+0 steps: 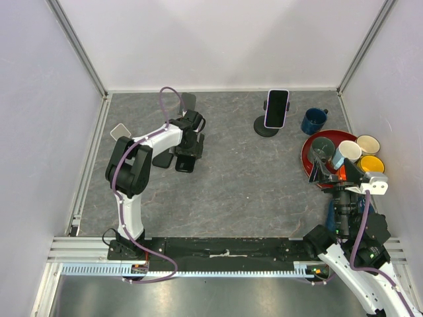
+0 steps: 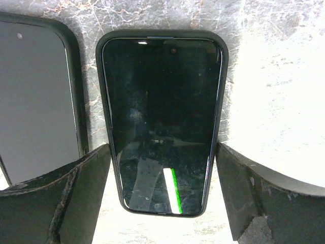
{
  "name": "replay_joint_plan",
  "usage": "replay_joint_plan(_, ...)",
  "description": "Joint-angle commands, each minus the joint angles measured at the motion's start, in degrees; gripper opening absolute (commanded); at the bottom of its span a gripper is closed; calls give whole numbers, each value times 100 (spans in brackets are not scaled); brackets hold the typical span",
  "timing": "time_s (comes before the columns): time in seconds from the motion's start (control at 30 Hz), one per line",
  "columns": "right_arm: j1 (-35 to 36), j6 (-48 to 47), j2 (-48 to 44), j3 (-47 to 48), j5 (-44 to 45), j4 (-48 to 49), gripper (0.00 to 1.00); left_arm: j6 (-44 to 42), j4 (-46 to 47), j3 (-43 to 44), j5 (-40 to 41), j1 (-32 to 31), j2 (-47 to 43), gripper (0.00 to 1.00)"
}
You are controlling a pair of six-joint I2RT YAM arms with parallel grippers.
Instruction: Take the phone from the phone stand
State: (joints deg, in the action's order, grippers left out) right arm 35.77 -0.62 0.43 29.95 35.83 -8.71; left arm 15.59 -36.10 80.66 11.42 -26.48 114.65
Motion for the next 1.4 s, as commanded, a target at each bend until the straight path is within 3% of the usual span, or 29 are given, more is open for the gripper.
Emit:
replay_joint_plan(0.0, 27, 45, -16, 195, -33, 27, 98, -206, -425, -51, -158, -33, 382, 91)
replay_joint_plan(0.4, 27, 53, -16, 177, -24, 54, 98, -136, -398, 98, -438, -24, -126, 100)
replay_joint_plan(0.6, 27, -8, -16, 134, -85, 80, 98, 84, 137, -67, -562, -24, -1470, 100)
replay_joint_plan(0.9, 27, -70, 10, 81, -699, 229, 98, 119, 972, -1130, 114, -6, -4105, 100)
replay_joint_plan(1.1, 27, 53, 870, 554, -1314, 63, 98, -118, 1157, -2159, 361, -6, -5932, 100)
replay_joint_plan(1.2, 35, 351, 1625, 888, -1579, -43, 98, -241, 1272, -2677, 422, -6, -6585, 100)
replay_joint_plan(1.37, 27, 449, 3470, 1679, -2835, -385, 98, -452, 1298, -3415, 563, -6, -7711, 100)
